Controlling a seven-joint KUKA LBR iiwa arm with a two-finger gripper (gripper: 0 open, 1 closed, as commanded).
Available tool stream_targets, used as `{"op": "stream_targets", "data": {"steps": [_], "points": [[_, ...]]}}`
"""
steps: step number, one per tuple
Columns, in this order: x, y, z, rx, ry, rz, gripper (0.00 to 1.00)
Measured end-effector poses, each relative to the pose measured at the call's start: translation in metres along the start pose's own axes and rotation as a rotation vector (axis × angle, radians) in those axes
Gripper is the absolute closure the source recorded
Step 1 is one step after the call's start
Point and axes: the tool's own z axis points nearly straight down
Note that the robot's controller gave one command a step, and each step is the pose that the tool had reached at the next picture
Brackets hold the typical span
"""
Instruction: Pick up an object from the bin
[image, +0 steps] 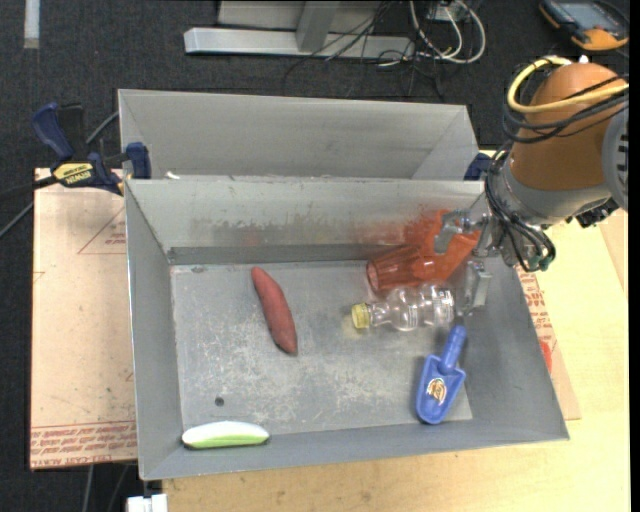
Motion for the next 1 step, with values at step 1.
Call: {"op": "stream_targets", "data": {"steps": [1], "points": [[-0.0014, 0.0007, -0.0050, 0.001, -0.007, -0.003, 0.00]]}}
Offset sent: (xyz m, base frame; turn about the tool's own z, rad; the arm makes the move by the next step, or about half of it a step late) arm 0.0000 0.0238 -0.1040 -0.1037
